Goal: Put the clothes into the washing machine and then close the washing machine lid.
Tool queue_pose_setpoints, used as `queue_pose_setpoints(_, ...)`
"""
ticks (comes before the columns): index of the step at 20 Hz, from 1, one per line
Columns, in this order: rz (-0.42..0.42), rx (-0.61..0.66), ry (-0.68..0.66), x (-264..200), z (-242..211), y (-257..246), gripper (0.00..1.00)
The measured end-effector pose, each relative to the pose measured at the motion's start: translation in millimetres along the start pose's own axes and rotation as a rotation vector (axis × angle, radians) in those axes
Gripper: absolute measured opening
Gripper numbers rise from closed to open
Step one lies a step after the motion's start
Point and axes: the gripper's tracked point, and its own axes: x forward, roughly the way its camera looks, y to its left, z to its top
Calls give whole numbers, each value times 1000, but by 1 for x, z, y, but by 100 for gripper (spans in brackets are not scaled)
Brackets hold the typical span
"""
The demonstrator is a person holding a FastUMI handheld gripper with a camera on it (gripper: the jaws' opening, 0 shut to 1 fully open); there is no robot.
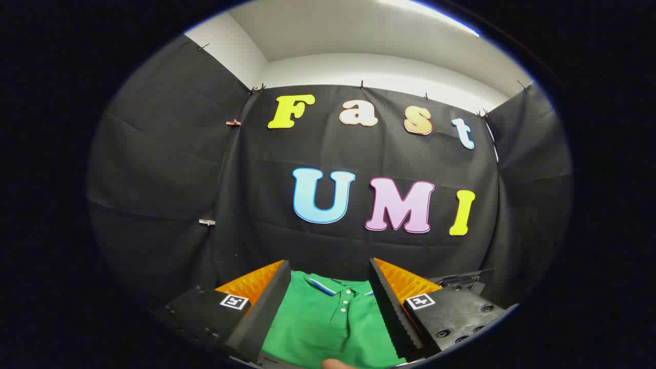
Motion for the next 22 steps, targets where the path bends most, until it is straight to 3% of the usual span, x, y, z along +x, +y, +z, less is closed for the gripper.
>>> queue_pose_setpoints(8,-18,-12,55,5,-15,-1,95)
queue_pose_setpoints(16,-91,7,79,11,-18,-25,96)
queue_pose_setpoints(22,-70,0,83,8,-18,-20,96)
